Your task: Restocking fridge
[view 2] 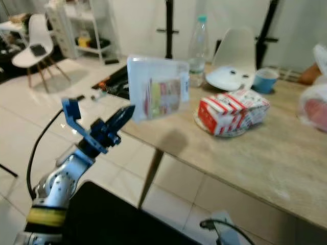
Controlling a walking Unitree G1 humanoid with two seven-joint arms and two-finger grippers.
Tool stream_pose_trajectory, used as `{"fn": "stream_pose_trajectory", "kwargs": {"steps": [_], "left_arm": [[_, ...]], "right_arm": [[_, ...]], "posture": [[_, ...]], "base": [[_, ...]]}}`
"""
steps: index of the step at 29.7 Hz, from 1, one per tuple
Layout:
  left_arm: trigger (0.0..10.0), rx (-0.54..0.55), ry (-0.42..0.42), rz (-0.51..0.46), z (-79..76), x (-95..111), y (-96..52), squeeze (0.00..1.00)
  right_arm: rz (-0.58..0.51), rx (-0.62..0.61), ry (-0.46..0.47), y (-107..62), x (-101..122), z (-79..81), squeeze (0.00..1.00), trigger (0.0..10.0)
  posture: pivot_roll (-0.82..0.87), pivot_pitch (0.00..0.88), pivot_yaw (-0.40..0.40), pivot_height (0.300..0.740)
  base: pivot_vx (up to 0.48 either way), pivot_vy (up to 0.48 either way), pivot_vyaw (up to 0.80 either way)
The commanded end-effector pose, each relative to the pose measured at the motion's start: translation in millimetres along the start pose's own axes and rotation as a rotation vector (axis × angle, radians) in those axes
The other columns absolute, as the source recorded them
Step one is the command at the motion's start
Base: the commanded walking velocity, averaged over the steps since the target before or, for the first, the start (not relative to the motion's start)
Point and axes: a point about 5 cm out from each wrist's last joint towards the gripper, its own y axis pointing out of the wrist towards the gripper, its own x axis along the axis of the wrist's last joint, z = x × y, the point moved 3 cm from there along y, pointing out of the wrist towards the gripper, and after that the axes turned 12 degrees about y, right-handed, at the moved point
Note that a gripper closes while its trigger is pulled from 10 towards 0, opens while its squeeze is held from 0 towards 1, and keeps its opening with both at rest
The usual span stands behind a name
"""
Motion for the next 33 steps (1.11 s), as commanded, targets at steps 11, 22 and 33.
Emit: {"fn": "stream_pose_trajectory", "kwargs": {"steps": [11, 22, 33], "left_arm": [[10.0, -0.016, -0.002, -0.033, -1.6, 9.5, -0.6, 0.0], [10.0, -0.036, 0.007, -0.03, -2.9, 9.8, -4.2, 0.0], [10.0, -0.074, 0.006, -0.039, -5.3, 10.7, -7.3, 0.0]], "right_arm": [[-0.026, 0.015, 0.031, 1.6, 6.9, 5.4, 0.0, 10.0], [-0.112, 0.071, 0.094, 2.6, 34.6, 10.4, 0.0, 10.0], [-0.241, 0.359, 0.196, -1.5, 83.3, 42.1, 0.0, 10.0]], "posture": [[-0.06, 0.0, 0.006, 0.74], [-0.06, 0.0, 0.008, 0.74], [-0.06, 0.0, 0.007, 0.74]], "base": [[-0.338, 0.0, 0.0], [0.0, 0.0, 0.0], [0.0, 0.0, 0.0]]}}
